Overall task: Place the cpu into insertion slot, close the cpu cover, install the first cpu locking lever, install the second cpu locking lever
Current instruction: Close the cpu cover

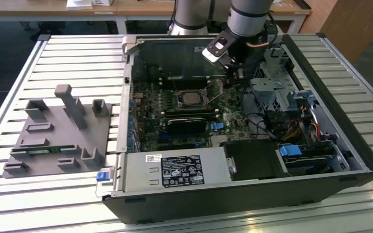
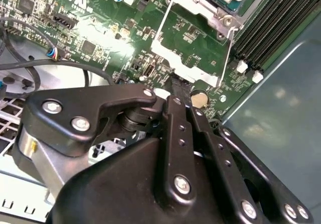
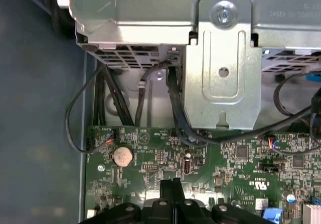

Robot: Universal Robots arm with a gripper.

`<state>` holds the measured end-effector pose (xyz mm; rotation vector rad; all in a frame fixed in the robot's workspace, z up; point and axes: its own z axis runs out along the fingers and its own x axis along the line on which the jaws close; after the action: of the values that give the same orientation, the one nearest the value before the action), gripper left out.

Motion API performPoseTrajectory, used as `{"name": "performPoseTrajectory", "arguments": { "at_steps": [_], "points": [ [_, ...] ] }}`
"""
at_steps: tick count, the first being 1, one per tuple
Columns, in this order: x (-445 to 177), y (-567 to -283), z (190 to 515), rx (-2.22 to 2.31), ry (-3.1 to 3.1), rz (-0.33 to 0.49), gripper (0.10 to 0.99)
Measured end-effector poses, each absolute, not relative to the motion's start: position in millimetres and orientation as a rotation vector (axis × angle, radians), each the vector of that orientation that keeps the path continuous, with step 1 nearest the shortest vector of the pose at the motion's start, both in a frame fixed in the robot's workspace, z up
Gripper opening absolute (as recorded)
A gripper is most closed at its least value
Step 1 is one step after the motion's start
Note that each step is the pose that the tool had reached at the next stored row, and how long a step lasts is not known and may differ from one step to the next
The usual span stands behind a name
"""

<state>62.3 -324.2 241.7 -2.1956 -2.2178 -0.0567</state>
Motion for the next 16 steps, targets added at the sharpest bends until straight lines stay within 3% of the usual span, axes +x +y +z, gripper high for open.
{"name": "performPoseTrajectory", "arguments": {
  "at_steps": [16],
  "points": [
    [55.0,-324.2,241.7,-2.195,-2.218,-0.057,0.106]
  ]
}}
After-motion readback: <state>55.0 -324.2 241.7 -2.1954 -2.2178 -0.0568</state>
